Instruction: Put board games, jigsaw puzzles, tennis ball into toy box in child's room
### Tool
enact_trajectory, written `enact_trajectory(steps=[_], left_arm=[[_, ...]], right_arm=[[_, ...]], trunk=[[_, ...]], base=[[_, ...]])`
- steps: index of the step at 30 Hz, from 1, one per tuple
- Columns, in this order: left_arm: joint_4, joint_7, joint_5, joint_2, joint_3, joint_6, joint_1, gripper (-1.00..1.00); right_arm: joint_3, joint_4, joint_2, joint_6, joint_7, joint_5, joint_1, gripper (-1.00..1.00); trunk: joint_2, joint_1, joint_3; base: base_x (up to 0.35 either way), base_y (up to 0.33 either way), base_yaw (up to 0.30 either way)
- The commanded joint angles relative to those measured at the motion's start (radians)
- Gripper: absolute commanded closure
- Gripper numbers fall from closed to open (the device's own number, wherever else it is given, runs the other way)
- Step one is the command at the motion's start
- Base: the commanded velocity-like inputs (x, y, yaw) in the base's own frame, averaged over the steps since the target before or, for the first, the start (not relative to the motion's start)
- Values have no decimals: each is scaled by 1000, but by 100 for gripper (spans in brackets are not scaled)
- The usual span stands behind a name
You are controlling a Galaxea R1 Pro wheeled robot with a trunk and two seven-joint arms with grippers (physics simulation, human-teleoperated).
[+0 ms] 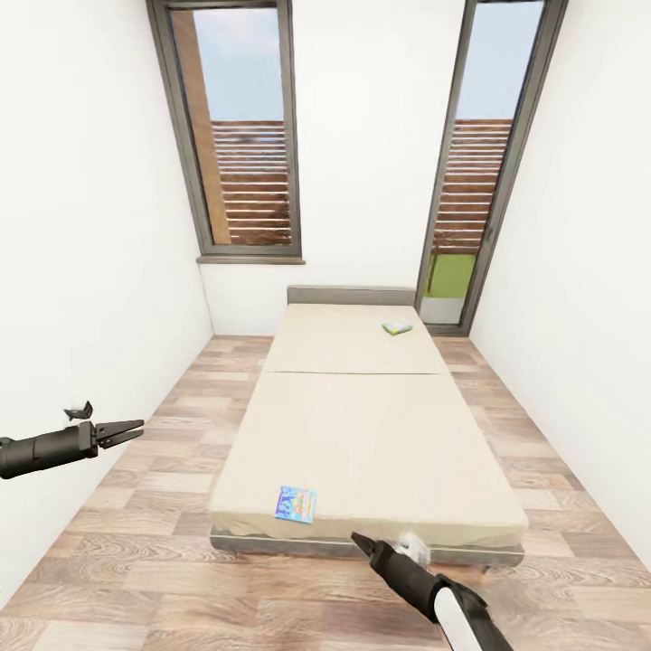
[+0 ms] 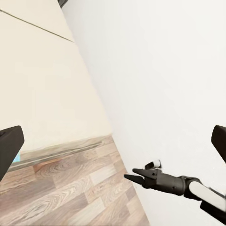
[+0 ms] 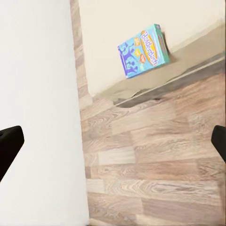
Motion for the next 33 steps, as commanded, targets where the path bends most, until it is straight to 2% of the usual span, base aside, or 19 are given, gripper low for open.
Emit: enact_trajectory(steps=[1, 4, 8, 12, 17, 19, 21, 22, 24, 27, 33], left_arm=[[0, -4, 0, 0, 0, 11, -1, -100], [0, -4, 0, -1, 0, 11, -1, -100], [0, -4, 0, -2, 0, 11, -1, -100], [0, -4, 0, -2, 0, 11, -1, -100], [0, -4, 0, -2, 0, 11, -1, -100], [0, -4, -1, -3, 0, 11, -1, -100], [0, -4, -2, -3, 0, 11, -1, -100], [0, -4, -2, -2, 0, 11, -1, -100], [0, -4, -2, 0, 1, 12, -1, -100], [0, -4, -2, 0, 1, 12, -1, -100], [1, -4, -1, 3, 1, 12, 0, -100]], right_arm=[[-10, 44, 1, -28, 3, -8, -1, -100], [-16, 156, 1, -133, 5, -11, -1, -100], [-18, 242, 1, -222, 26, -11, -1, -100], [-18, 259, 0, -236, 81, -10, -1, -100], [-19, 265, -2, -206, 210, -16, -7, -100], [-23, 264, -1, -162, 259, -41, -10, -100], [-40, 265, 2, -112, 294, -108, -11, -100], [-44, 266, 2, -105, 299, -127, -11, -100], [-54, 266, 2, -88, 310, -193, -11, -100], [-59, 267, 1, -80, 314, -229, -11, -100], [-83, 268, 1, -72, 315, -252, -11, -100]], trunk=[[-2, 1, -2], [-2, 1, -2], [-2, 1, -2], [-2, 1, -2], [-2, 1, -2], [-2, 1, -2], [-2, 1, -2], [-2, 1, -2], [-2, 1, -2], [-2, 1, -2], [-2, 1, -2]], base=[[0, 49, 0], [0, 24, 0], [0, 7, 0], [0, 2, 0], [0, 0, 0], [0, 0, 0], [0, 0, 0], [0, 0, 0], [0, 0, 0], [0, 0, 0], [0, 0, 0]])
